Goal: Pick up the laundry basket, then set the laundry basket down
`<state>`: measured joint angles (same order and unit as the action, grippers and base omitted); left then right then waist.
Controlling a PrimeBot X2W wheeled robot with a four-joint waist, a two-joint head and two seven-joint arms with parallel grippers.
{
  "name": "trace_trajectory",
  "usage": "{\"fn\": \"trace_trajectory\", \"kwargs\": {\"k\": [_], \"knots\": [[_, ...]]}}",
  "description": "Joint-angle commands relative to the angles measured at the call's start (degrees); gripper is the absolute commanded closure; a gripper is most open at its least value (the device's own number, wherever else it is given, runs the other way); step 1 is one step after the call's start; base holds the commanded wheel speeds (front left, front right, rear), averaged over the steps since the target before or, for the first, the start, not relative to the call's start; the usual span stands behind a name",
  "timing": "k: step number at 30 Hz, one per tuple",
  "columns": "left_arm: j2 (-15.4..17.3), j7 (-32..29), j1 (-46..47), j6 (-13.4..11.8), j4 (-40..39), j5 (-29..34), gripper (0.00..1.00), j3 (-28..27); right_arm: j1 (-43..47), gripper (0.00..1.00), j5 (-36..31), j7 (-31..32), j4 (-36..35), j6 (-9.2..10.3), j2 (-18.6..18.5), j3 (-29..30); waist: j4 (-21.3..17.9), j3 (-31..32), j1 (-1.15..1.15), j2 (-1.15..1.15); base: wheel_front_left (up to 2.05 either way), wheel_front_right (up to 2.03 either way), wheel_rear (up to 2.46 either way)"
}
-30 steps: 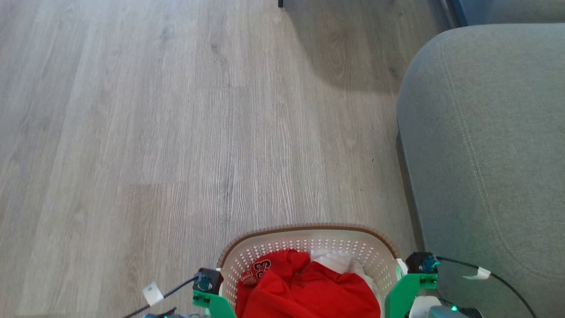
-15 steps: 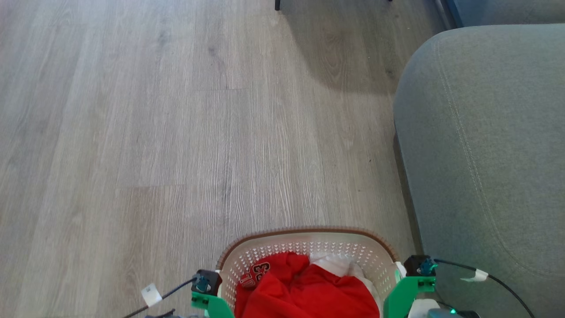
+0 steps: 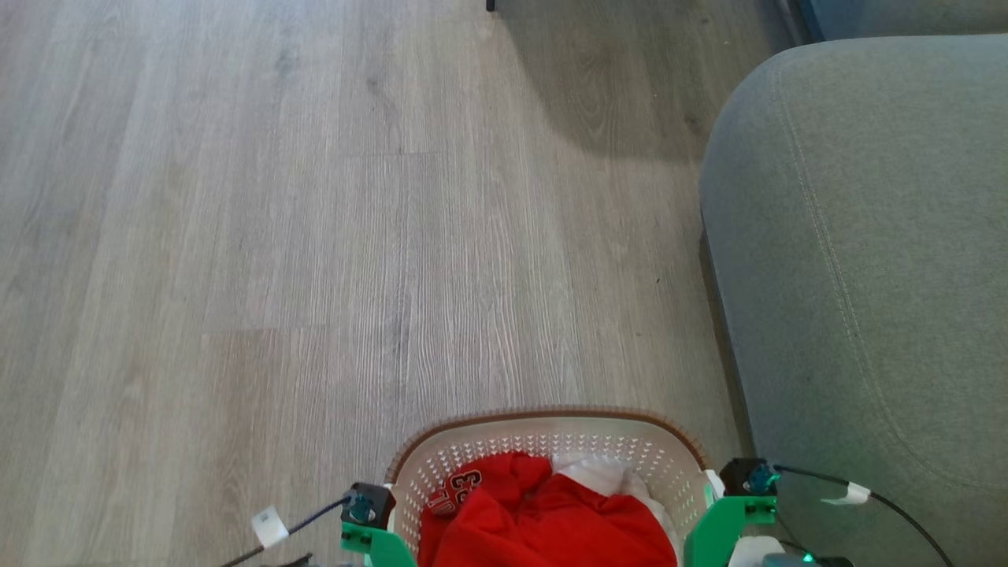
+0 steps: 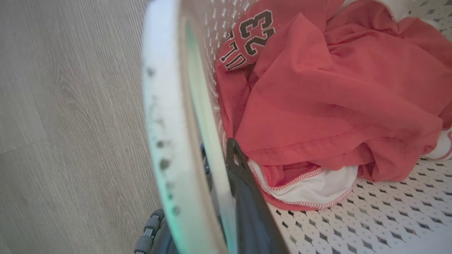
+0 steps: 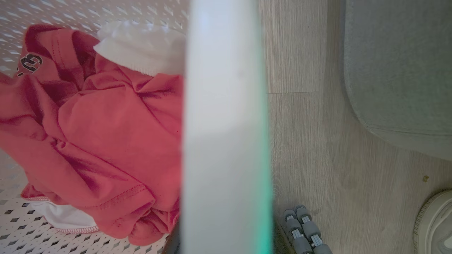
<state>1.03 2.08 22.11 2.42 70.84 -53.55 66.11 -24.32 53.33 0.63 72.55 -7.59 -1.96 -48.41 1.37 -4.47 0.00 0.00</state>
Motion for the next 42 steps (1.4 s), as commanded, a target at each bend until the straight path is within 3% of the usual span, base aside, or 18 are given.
{"fn": "trace_trajectory", "kwargs": {"k": [1, 20, 33, 42], "knots": [[1.8, 0.7, 1.2, -0.2, 0.2, 0.0, 1.00, -0.3, -1.9, 1.00, 0.2, -0.9, 0.1, 0.10, -0.9, -1.5, -0.1, -0.2, 0.00, 0.00, 0.00, 0.00, 0.00], [1.8, 2.4, 6.0, -0.5, 1.4, -1.0, 1.00, -0.1, -7.6, 1.00, 1.7, -2.6, 1.0, 0.10, -0.9, -4.0, -0.5, -6.5, 0.00, 0.00, 0.00, 0.00, 0.00], [2.2, 5.3, 18.0, -1.8, 2.3, 0.9, 1.00, 0.3, -20.0, 1.00, -0.1, -5.8, 1.4, 0.10, -0.9, -3.2, -0.9, -23.1, 0.00, 0.00, 0.00, 0.00, 0.00], [2.2, 7.3, 26.8, -2.9, 2.6, 1.9, 1.00, 0.3, -27.5, 1.00, -5.8, -7.1, 1.4, 0.10, -0.9, 2.1, -0.3, -34.3, 0.00, 0.00, 0.00, 0.00, 0.00]]}}
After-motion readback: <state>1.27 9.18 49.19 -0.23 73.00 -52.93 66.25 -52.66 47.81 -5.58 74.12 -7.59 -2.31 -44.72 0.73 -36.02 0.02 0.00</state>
